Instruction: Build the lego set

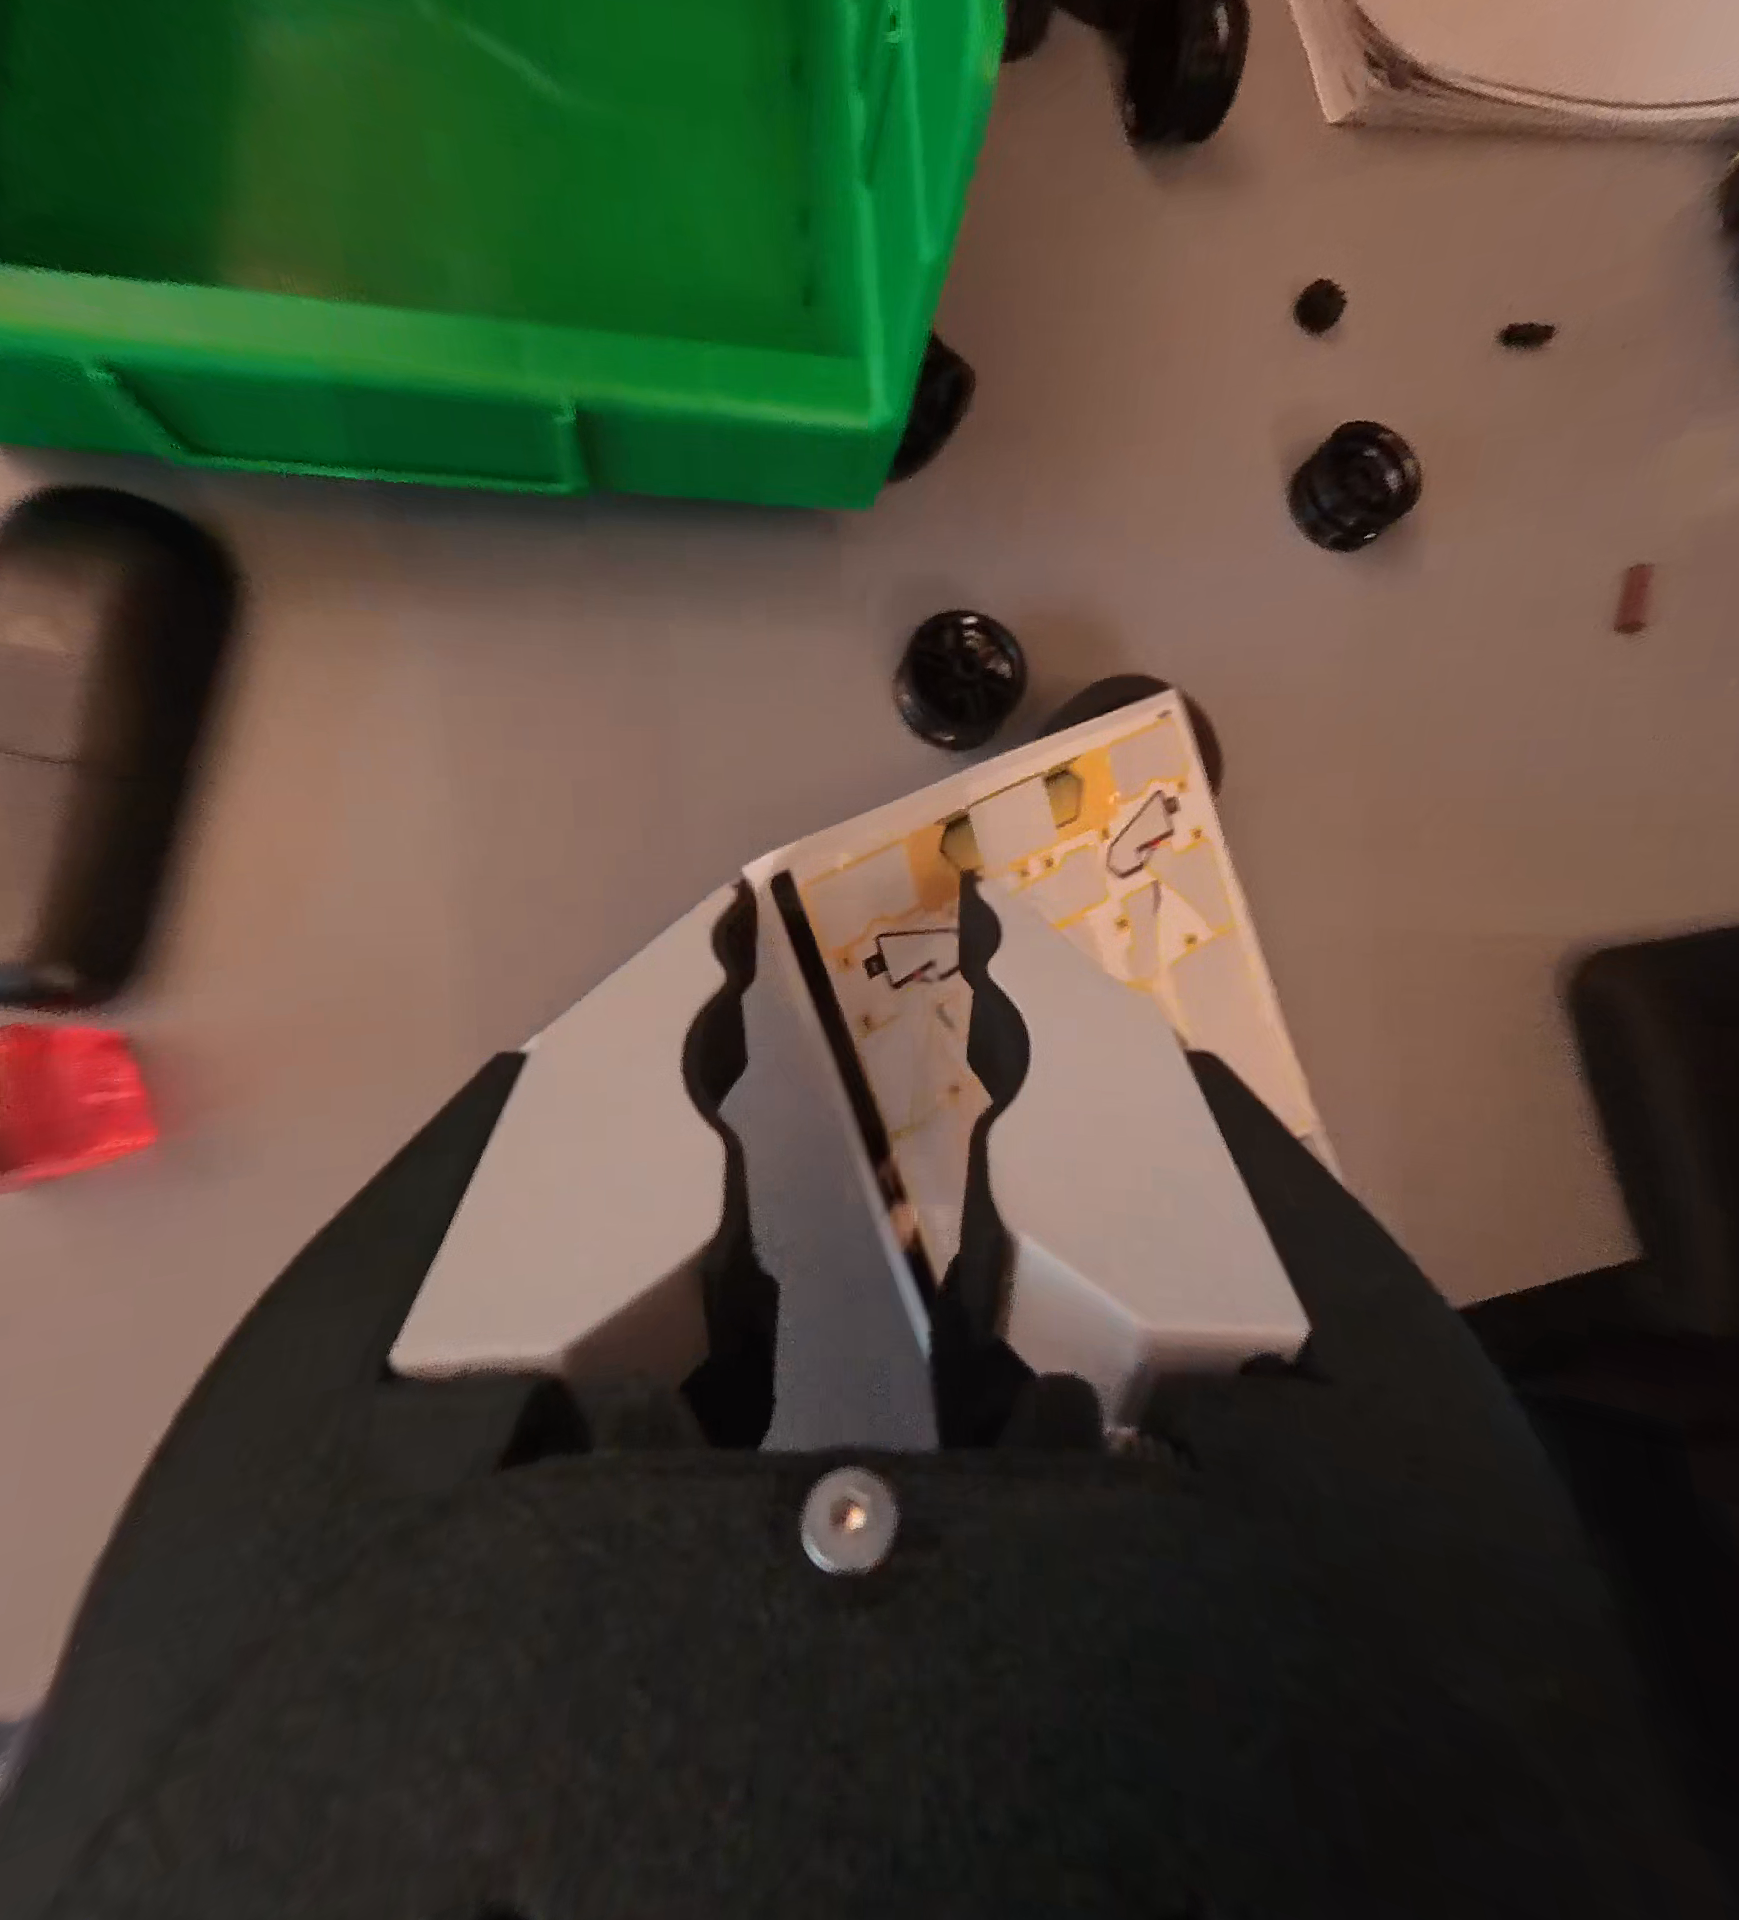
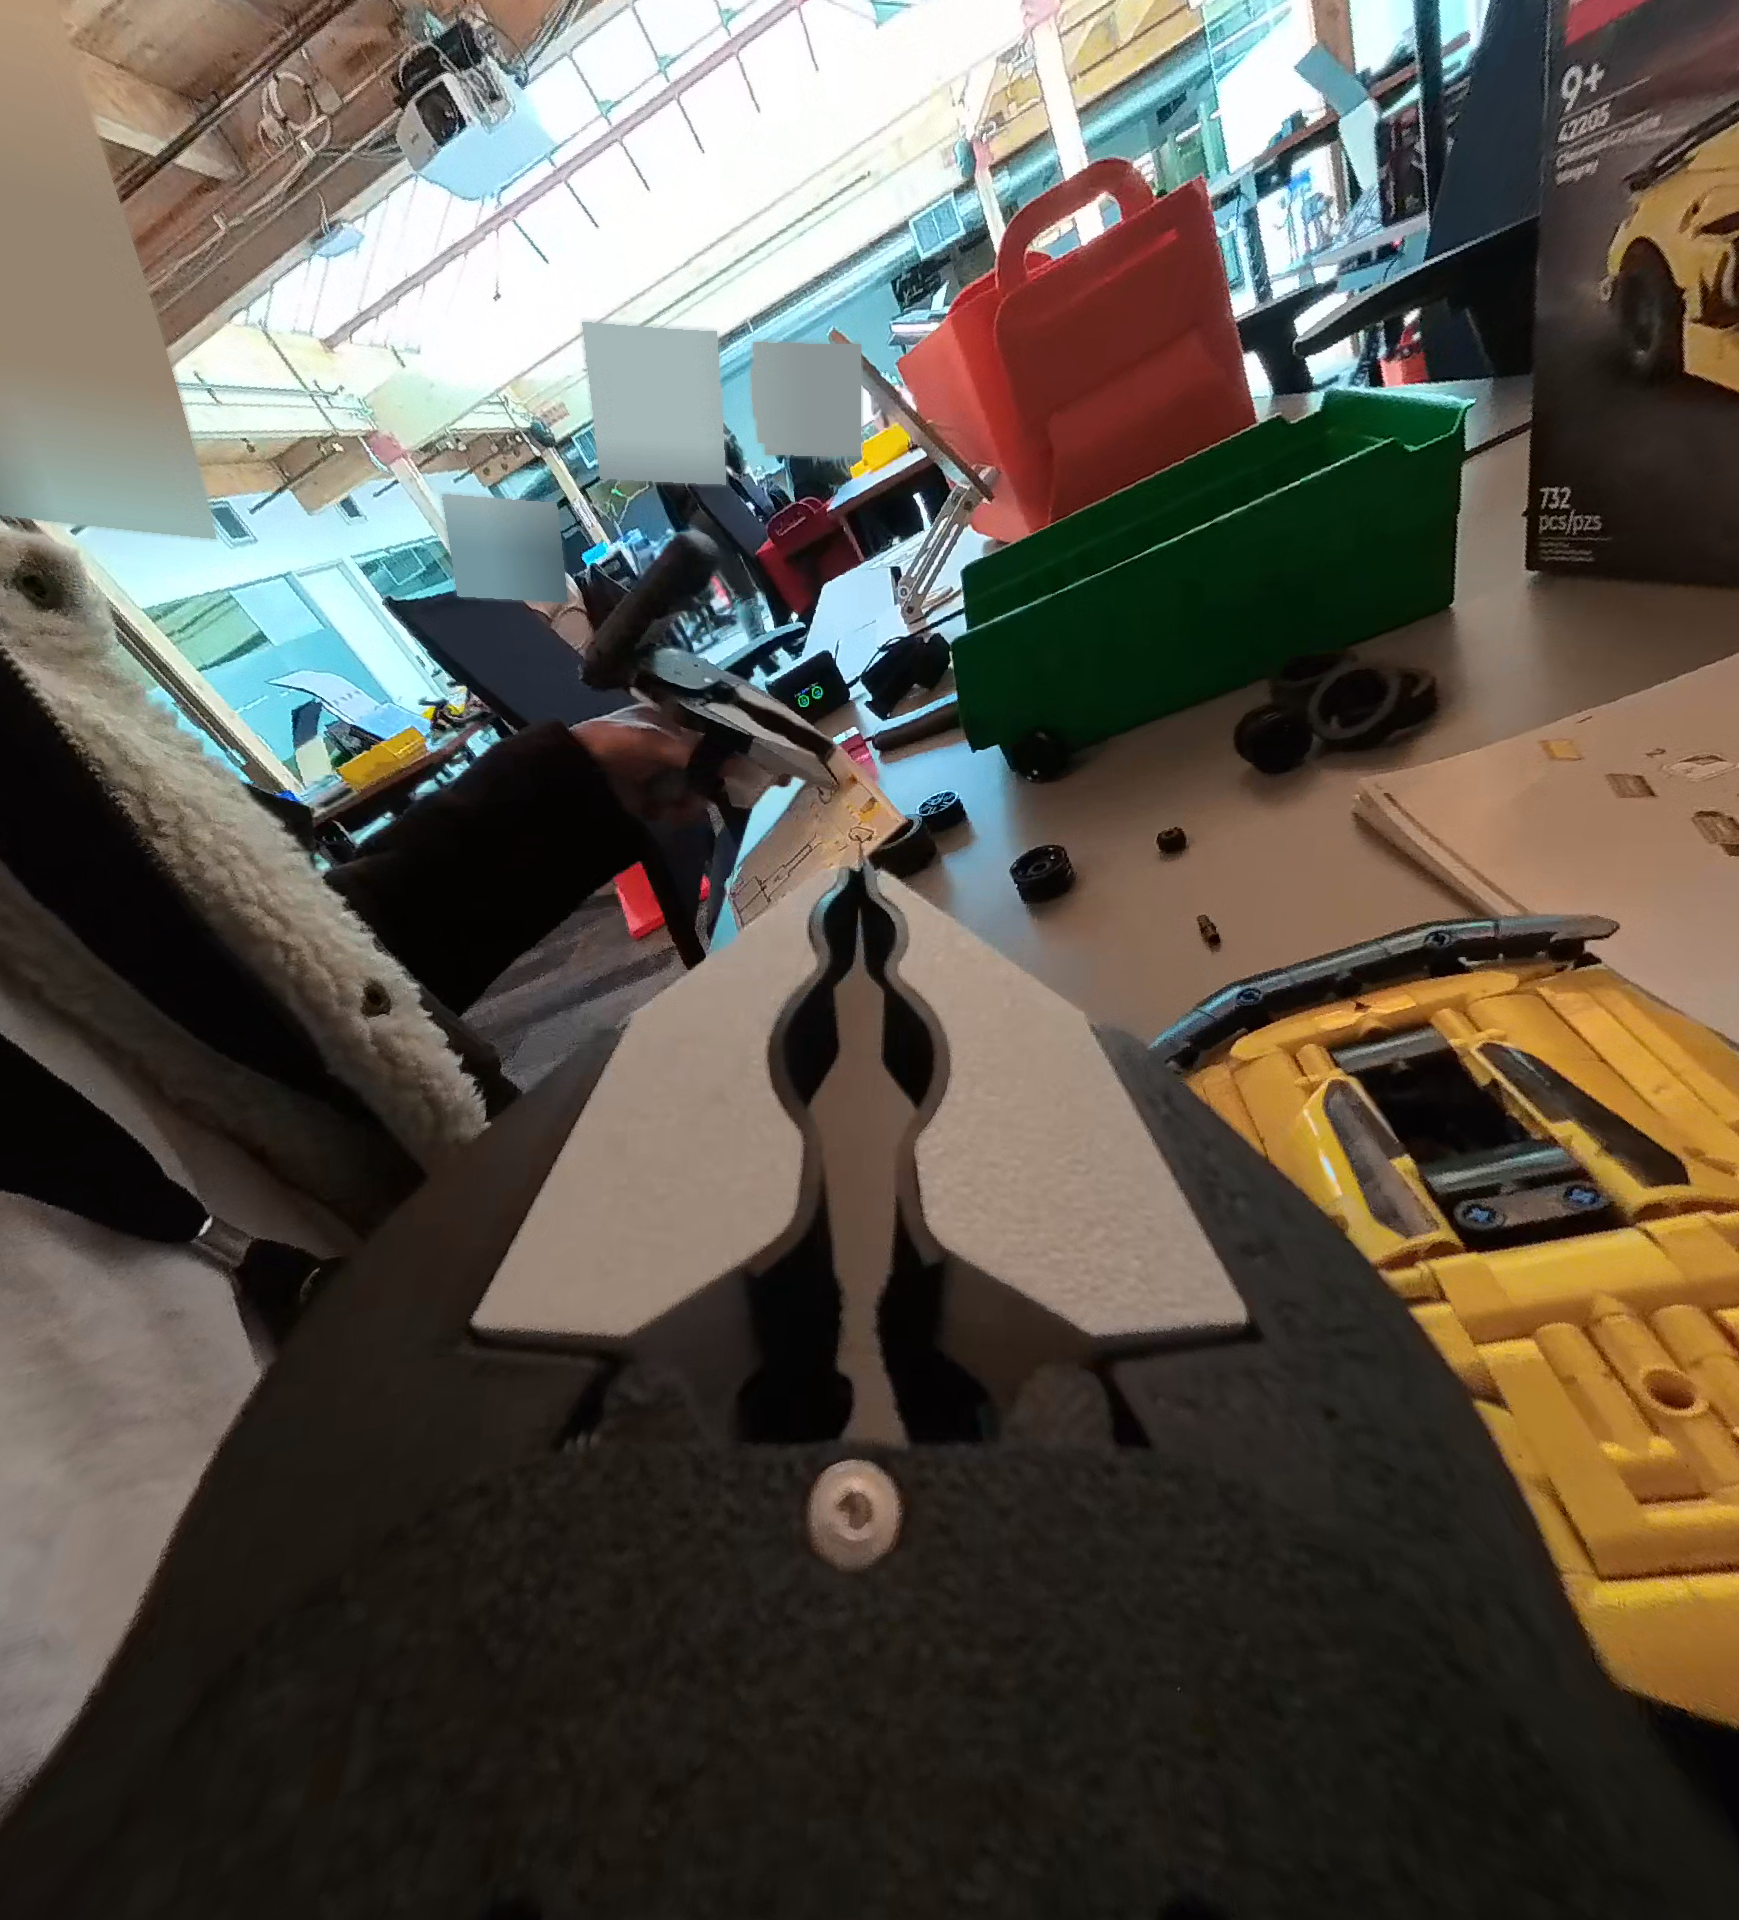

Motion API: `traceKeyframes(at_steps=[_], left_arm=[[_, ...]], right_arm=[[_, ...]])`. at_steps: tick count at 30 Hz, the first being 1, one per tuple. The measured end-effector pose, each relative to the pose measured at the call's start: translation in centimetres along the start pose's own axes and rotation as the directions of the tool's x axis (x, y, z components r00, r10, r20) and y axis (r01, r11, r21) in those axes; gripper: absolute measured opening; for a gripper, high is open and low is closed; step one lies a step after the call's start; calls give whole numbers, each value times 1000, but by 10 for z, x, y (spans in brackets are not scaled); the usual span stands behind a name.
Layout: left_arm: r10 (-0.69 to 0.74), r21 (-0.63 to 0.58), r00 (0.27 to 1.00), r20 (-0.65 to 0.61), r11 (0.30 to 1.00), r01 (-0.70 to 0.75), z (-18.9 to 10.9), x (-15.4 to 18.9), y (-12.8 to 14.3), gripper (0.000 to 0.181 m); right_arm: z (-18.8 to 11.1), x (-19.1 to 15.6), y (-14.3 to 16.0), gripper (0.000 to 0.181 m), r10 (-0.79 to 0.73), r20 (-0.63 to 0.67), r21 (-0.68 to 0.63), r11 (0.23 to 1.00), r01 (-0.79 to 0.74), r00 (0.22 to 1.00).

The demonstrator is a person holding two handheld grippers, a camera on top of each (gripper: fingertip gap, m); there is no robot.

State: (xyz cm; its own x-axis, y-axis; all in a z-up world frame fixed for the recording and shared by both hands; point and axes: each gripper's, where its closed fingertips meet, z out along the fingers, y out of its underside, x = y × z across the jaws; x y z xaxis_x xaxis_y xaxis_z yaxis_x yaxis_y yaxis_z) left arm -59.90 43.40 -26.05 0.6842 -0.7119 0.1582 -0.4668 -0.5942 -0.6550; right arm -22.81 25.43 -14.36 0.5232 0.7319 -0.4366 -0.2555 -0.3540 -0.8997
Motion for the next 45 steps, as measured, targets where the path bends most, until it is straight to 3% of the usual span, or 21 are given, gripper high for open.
traceKeyframes(at_steps=[3, 4, 6, 8, 10, 12, 15, 17, 19, 22, 26, 29, 31, 34, 39, 42, 45], left_arm=[[-2, -28, 995, 96, 1000, 5, -12, -23, 10, 37], [-27, -28, 991, 129, 999, 31, -15, -33, 14, 27], [-76, -34, 988, 136, 996, 81, -18, -41, 20, 23], [-86, 27, 993, 78, 996, 84, -23, -27, 7, 28], [43, 164, 997, -60, 986, -32, -25, 29, -26, 29], [257, 311, 947, -194, 931, -189, -17, 112, -53, 30], [517, 405, 781, -351, 836, -371, 15, 231, -58, 29], [635, 405, 653, -413, 770, -493, 45, 287, -48, 30], [719, 403, 541, -436, 694, -596, 75, 321, -38, 30], [777, 355, 412, -476, 598, -719, 112, 337, -19, 33], [744, 306, 311, -591, 564, -767, 125, 347, -1, 38], [751, 326, 297, -590, 558, -763, 130, 352, -3, 34], [738, 343, 294, -608, 578, -741, 130, 357, -2, 18], [744, 346, 310, -592, 583, -735, 130, 357, -1, 17], [656, 177, 501, -564, 689, -703, 128, 355, -12, 17], [650, 166, 550, -525, 711, -683, 119, 362, -17, 16], [662, 194, 568, -489, 718, -669, 113, 369, -19, 16]], right_arm=[[0, 2, 2, 0, 28, 6, 8, 1000, -28, 1000], [0, 2, 2, 0, 33, 10, 8, 999, -33, 999], [1, 2, 2, 0, 34, 14, 6, 999, -34, 999], [0, 2, 2, 0, 27, 7, 1, 1000, -27, 1000], [-3, 5, 3, 0, 12, -27, -6, 1000, -13, 1000], [-9, 8, 7, 0, -6, -71, -19, 1000, 4, 997], [-15, 1, 20, 0, 16, -79, -38, 999, -19, 997], [-19, -6, 30, 0, 46, -63, -28, 998, -48, 997], [-24, -9, 35, 0, 90, -53, 4, 996, -90, 995], [-33, -14, 32, 0, 127, -23, 86, 988, -125, 992], [-43, -14, 27, 0, 119, -19, 127, 985, -116, 993], [-46, -12, 27, 0, 131, -9, 137, 982, -129, 991], [-45, -11, 29, 0, 148, 2, 131, 980, -147, 989], [-40, -10, 35, 0, 122, -26, 88, 989, -119, 992], [-26, 3, 60, 0, 46, -162, -66, 996, -57, 986], [-15, 9, 74, 0, 18, -224, -147, 988, -52, 975], [-5, 8, 76, 0, 70, -228, -131, 986, -102, 971]])
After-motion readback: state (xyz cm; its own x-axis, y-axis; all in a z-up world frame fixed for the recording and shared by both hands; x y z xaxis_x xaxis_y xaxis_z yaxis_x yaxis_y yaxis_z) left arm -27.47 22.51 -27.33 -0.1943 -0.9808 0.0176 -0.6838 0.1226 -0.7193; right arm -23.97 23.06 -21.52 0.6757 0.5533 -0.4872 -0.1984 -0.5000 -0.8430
